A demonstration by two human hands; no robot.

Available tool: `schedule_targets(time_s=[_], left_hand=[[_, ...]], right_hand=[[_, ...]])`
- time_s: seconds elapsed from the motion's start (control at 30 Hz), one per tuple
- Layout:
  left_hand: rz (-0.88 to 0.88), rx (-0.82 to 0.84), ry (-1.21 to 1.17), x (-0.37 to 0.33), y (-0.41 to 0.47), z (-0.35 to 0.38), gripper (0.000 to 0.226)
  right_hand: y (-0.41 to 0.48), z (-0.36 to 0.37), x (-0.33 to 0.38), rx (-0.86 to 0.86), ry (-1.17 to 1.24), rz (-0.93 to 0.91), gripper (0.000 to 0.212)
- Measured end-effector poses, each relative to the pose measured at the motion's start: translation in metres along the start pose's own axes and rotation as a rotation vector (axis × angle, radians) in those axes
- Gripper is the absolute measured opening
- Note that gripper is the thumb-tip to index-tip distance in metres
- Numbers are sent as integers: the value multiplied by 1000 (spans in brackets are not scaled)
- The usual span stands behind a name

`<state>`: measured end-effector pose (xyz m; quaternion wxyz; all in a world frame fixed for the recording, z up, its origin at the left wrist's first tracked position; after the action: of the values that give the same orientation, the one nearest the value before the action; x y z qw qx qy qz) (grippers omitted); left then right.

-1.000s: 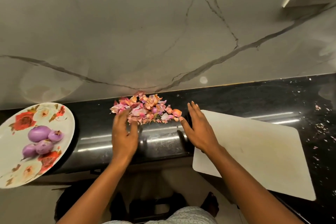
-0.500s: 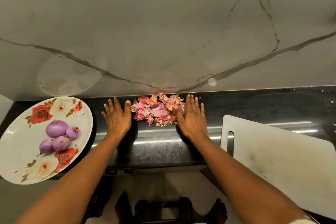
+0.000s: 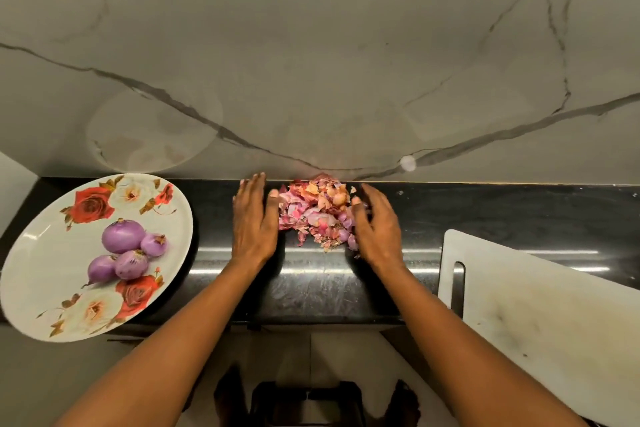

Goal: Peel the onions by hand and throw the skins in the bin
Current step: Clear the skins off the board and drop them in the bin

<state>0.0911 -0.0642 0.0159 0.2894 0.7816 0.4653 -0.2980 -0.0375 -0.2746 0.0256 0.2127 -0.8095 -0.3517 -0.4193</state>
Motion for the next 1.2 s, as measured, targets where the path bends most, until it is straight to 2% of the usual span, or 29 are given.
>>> schedule_targets(time_s=[0.17,0.27,0.33,0.4,0.57,0.7,0.87,0.97,1.07,1.2], left_hand=[[-51,53,143,14,2,3,78],[-130,29,232,19,1,6,78],[-106,56,252,17,3,11,80],[-26,109,229,7,5,20,77],[28,153,69,-18,10,38,65],[1,167,-130,-32,14,56,64],[-75,54,-470,-49,12,72,66],[-183,-18,-681,-54,10,75,59],[-333,-144,-956,-56,6,75,43],[-510,-207,-1304,-49,8,84,37]], right_hand=[[15,-13,-3,110,26,-117,42],[26,-18,-7,4,-43,-65,39],[29,-14,-12,-32,-113,22,45],[26,-1,-11,-6,-170,41,58],[12,40,5,35,-160,-27,60],[12,58,15,-1,-57,4,61],[13,65,29,-139,212,112,59],[12,69,29,-112,370,188,57],[9,86,27,-35,687,346,41],[12,92,30,-22,1023,463,23]])
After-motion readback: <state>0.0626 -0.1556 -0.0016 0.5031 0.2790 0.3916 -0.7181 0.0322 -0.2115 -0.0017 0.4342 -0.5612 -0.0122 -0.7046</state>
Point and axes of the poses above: each hand's wrist, its own y-axis towards the middle knuckle, its own z-axis out of the palm, x = y × z, the point moved 4 cm from there along y, towards the middle knuckle, and after that the axes turned 7 degrees about z, right-handed, at the moved point
